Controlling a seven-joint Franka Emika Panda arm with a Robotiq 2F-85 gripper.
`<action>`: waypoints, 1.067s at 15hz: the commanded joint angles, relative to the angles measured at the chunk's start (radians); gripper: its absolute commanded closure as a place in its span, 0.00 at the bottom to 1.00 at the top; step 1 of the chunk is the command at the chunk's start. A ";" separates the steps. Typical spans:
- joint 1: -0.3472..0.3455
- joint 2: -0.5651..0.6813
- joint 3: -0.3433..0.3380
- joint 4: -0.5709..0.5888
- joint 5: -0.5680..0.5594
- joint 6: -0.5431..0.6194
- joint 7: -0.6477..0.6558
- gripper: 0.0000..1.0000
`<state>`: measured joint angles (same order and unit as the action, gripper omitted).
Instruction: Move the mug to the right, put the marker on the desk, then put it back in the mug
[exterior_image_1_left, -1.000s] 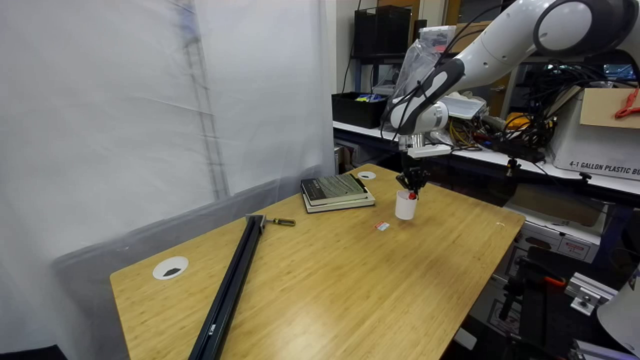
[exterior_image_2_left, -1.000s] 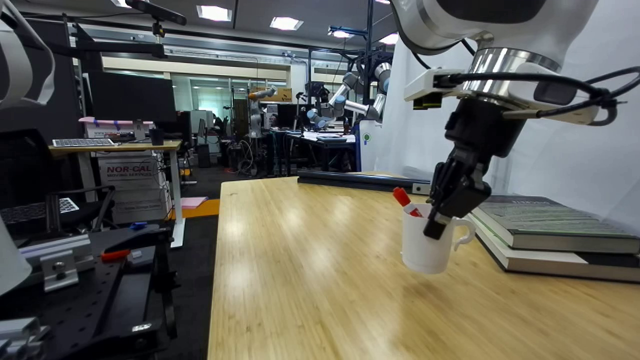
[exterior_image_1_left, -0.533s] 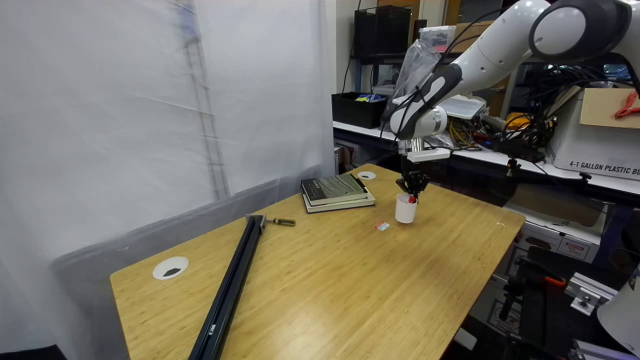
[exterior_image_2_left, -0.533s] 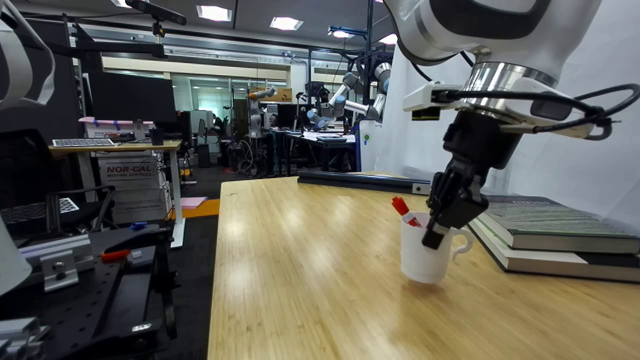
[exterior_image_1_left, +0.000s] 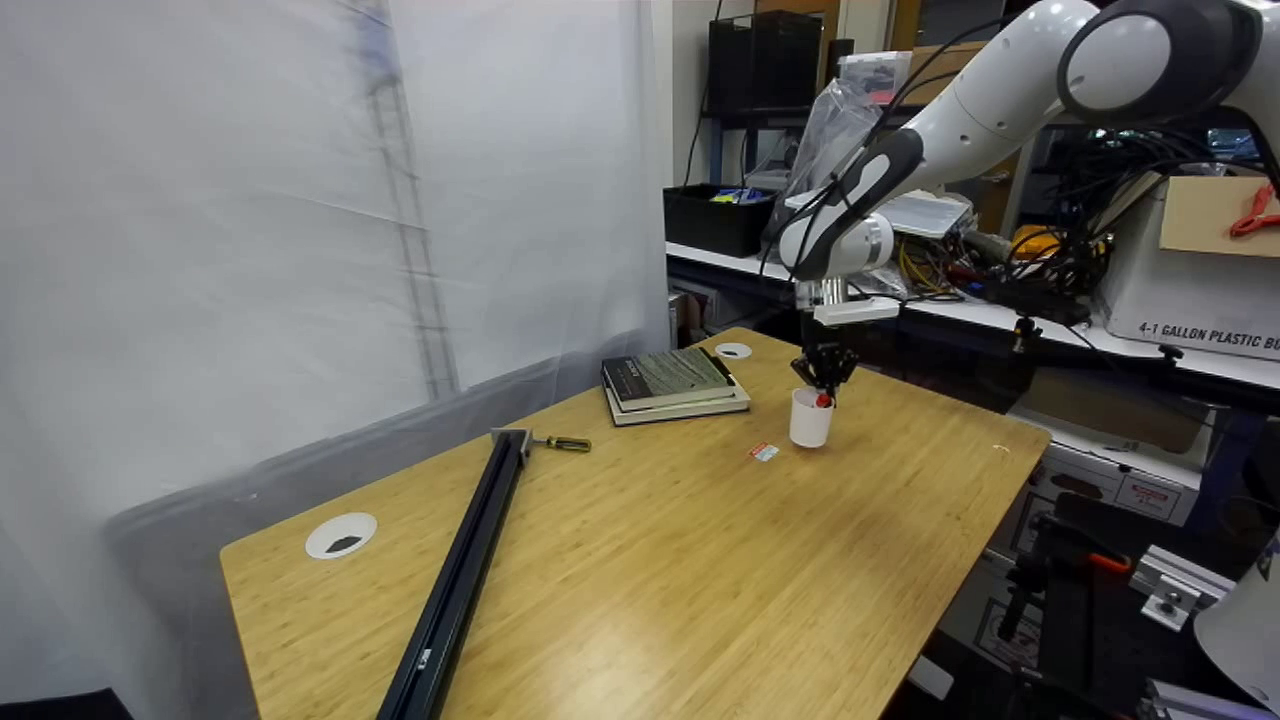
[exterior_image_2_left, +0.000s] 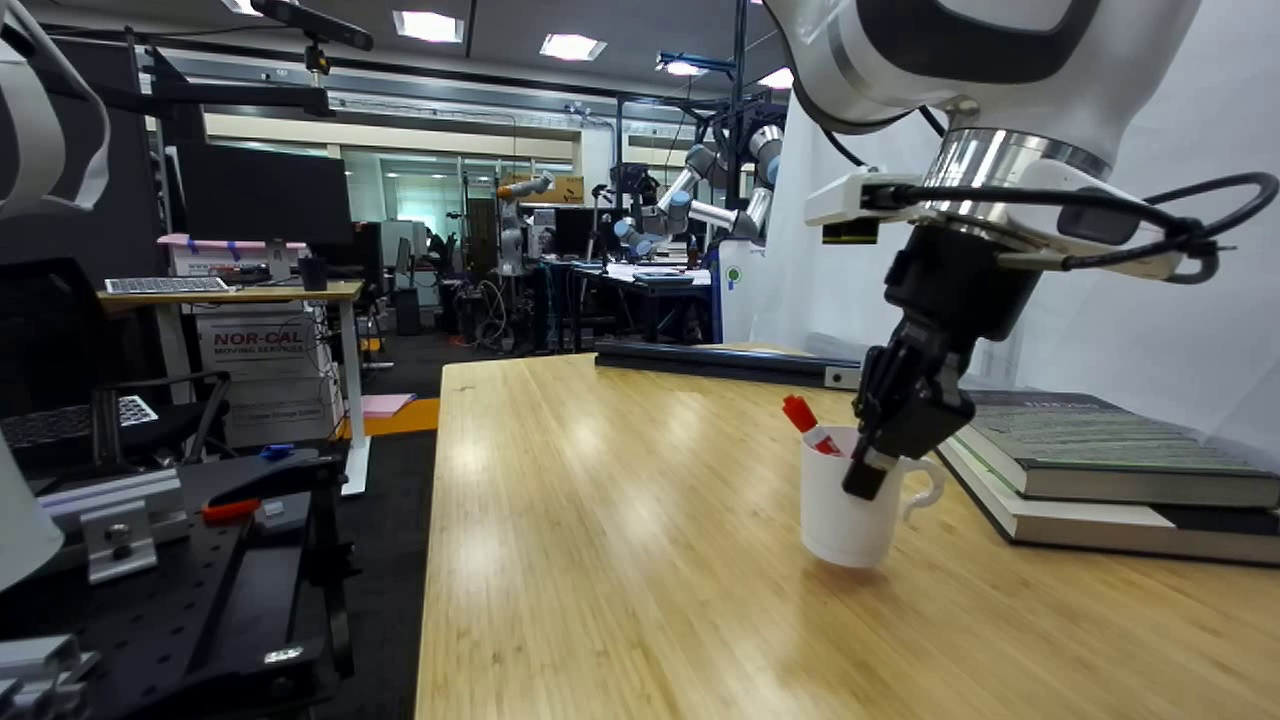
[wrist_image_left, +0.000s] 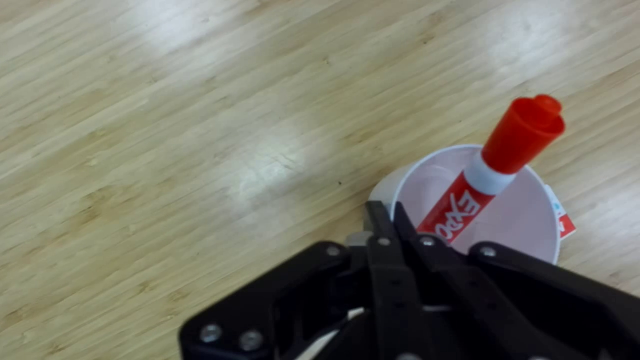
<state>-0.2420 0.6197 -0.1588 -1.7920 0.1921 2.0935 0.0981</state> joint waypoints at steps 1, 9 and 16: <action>-0.009 0.005 0.011 0.010 0.011 0.010 -0.013 0.99; -0.007 0.024 0.016 0.020 0.008 0.017 -0.015 0.99; -0.009 0.039 0.021 0.028 0.009 0.028 -0.018 0.99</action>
<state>-0.2413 0.6522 -0.1453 -1.7797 0.1921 2.1189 0.0972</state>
